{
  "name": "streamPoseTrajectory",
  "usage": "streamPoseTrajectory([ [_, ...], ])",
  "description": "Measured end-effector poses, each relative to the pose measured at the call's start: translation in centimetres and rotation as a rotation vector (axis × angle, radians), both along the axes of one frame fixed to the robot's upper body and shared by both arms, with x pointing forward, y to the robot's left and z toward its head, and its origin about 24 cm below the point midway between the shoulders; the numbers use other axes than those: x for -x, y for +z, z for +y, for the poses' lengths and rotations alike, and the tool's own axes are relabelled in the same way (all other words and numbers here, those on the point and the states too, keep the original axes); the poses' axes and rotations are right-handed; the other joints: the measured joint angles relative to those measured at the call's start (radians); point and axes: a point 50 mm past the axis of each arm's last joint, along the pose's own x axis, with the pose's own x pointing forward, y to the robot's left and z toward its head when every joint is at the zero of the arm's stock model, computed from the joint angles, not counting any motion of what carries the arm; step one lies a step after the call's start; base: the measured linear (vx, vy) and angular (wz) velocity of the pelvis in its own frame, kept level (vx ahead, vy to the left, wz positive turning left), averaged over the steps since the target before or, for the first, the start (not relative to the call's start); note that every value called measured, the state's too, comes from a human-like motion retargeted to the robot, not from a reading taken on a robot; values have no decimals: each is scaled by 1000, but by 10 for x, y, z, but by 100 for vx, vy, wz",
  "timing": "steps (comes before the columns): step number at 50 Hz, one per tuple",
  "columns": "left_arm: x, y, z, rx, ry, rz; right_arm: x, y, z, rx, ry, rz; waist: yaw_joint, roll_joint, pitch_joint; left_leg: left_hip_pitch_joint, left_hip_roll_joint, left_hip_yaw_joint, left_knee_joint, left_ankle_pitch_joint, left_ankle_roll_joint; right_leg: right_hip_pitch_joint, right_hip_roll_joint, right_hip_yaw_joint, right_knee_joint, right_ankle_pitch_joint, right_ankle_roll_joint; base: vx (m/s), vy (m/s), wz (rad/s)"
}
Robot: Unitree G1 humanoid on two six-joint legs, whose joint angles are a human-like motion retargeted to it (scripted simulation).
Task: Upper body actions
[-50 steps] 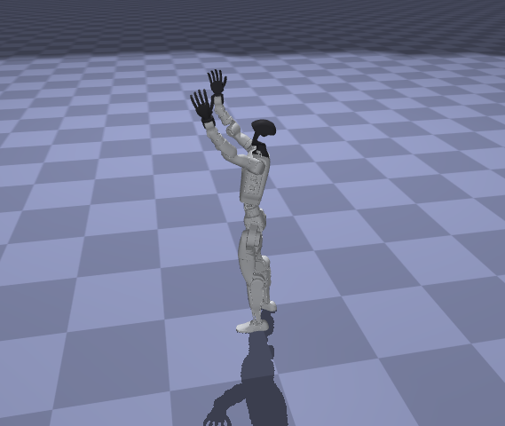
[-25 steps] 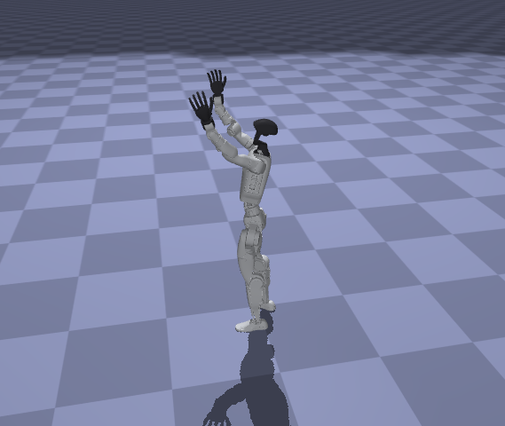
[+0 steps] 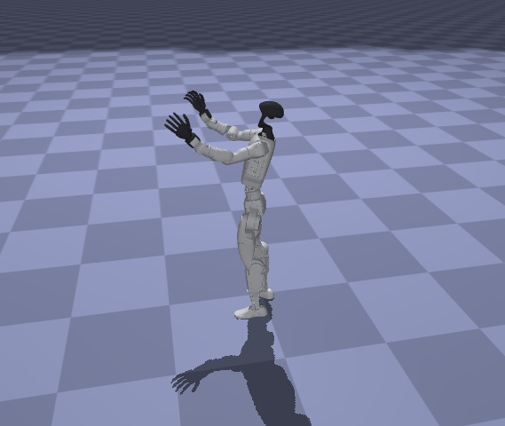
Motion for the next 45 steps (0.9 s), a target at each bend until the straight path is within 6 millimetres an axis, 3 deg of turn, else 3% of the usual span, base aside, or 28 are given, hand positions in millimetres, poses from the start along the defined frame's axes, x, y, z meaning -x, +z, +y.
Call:
streamPoseTrajectory([
  [5, 5, -89, 10, 101, 7, 241, 1, -87, 3, 25, 21, 229, -19, 3, 16, 13, -1, -5, 1, 2, 2, 16, 1, -5, -1, 1, -1, 0, 0, 0],
  [11, 39, -200, 3, 281, 42, 481, 28, -202, 4, -31, 74, 578, -26, 4, 40, 22, -1, -4, 2, 4, 3, 26, 3, -5, -2, 3, -2, 0, -4, -1],
  [18, 110, -317, -23, 474, 28, 856, 102, -325, -1, -138, 111, 1056, -27, -9, 111, 42, -3, -7, 2, 6, 5, 47, 1, -6, -2, 6, -2, -9, -13, 1],
  [23, 173, -373, -38, 553, 20, 1138, 173, -387, -7, -87, 97, 1388, -26, -12, 181, 56, -1, -9, -1, 9, 5, 59, 0, -8, -3, 10, -1, -15, -17, 1],
  [27, 222, -402, -53, 601, 8, 1355, 232, -420, -11, -35, 57, 1610, -23, -17, 247, 78, 1, -4, -6, 13, 5, 78, 2, -7, -4, 15, -3, -13, -19, -7],
  [32, 288, -427, -72, 621, 6, 1634, 303, -443, -17, 106, 63, 1896, -36, -22, 298, 95, -2, -3, -7, 16, 6, 96, 0, -8, -7, 17, -4, -4, -15, -1],
  [37, 356, -444, -117, 731, -98, 1886, 363, -452, -22, 184, 94, 2153, -49, -6, 312, 89, 1, 1, -8, 15, 5, 88, 2, -3, -8, 18, -2, -3, -7, -5],
  [40, 390, -444, -130, 689, -185, 2049, 392, -453, -22, 144, 88, 2241, -57, -1, 312, 79, 1, 2, -7, 14, 5, 79, 2, -2, -9, 18, -1, -2, -8, 0],
  [45, 424, -443, -150, 562, -228, 2248, 428, -453, -17, 189, 99, 2343, -96, -25, 319, 77, -7, -56, -2, 10, -15, 87, -28, -54, -9, 11, 7, -3, -10, 51],
])
